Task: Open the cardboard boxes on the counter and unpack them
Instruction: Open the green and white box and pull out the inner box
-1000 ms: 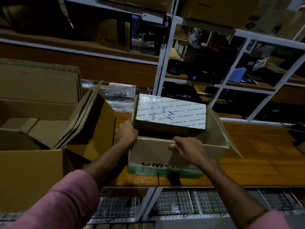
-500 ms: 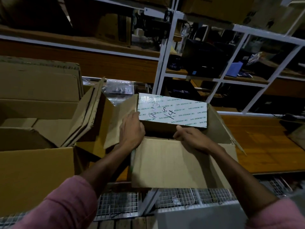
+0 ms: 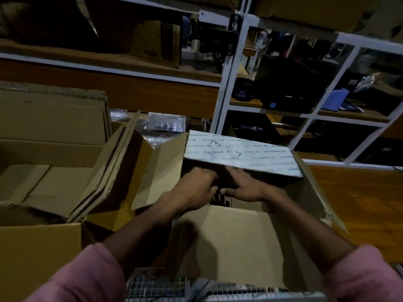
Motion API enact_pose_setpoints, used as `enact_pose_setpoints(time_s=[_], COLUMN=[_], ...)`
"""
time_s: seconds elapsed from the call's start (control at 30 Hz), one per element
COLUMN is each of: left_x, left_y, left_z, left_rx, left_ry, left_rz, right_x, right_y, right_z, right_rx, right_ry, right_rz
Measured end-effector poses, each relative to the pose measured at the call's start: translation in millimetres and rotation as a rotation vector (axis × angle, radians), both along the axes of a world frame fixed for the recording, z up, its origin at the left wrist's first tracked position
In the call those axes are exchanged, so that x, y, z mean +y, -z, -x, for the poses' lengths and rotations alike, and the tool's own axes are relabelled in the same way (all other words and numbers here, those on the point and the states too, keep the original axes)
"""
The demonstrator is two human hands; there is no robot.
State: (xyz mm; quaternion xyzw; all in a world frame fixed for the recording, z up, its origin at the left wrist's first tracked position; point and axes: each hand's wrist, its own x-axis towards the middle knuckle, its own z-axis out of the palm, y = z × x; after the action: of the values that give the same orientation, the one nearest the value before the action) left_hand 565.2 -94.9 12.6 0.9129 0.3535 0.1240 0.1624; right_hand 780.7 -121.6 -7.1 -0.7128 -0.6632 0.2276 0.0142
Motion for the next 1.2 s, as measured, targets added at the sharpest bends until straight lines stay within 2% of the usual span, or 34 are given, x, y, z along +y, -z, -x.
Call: enact_pose_setpoints(time_s=[0.07,0.13,0.2,0.3,0.47,0.6,0.7,0.8,0.97,1.07,1.13,1.2], left_x=[16,34,56,99,137,136,135,136,130,114,93,67], left_y=[2,0,-6,-4,6,20,25,25,17,16,13,2], left_z=[-16,-31,-45,-64,-79,-80,-79,-76,-74,-61,-47,-35], left_rx=[0.056,0.084,0.089,0.136,0.234,0.269,0.325,0.278,0.229,0.286,0.314,0.313], left_ry=[-0.045,-0.129,-0.190,-0.260,-0.373,-0.385,-0.387,-0.411,-0.386,-0.307,-0.221,-0.162], left_rz=[-0.038,-0.100,-0.161,-0.132,-0.066,-0.189,-0.231,-0.230,-0.157,-0.163,-0.190,-0.133], right_x=[1,7,22,47,85,109,117,120,107,77,51,19], right_y=[-21,-39,-45,-36,-14,-2,6,4,-3,-13,-23,-36], right_z=[-12,-25,-41,-64,-92,-98,-99,-99,-97,-84,-69,-51], right_rx=[-0.098,-0.056,-0.036,-0.072,-0.220,-0.309,-0.351,-0.351,-0.374,-0.291,-0.153,0.021], right_ry=[0.048,0.128,0.163,0.156,0.140,0.169,0.199,0.213,0.147,0.118,0.095,0.127], right_rz=[-0.163,-0.314,-0.400,-0.457,-0.446,-0.429,-0.490,-0.511,-0.343,-0.308,-0.265,-0.178])
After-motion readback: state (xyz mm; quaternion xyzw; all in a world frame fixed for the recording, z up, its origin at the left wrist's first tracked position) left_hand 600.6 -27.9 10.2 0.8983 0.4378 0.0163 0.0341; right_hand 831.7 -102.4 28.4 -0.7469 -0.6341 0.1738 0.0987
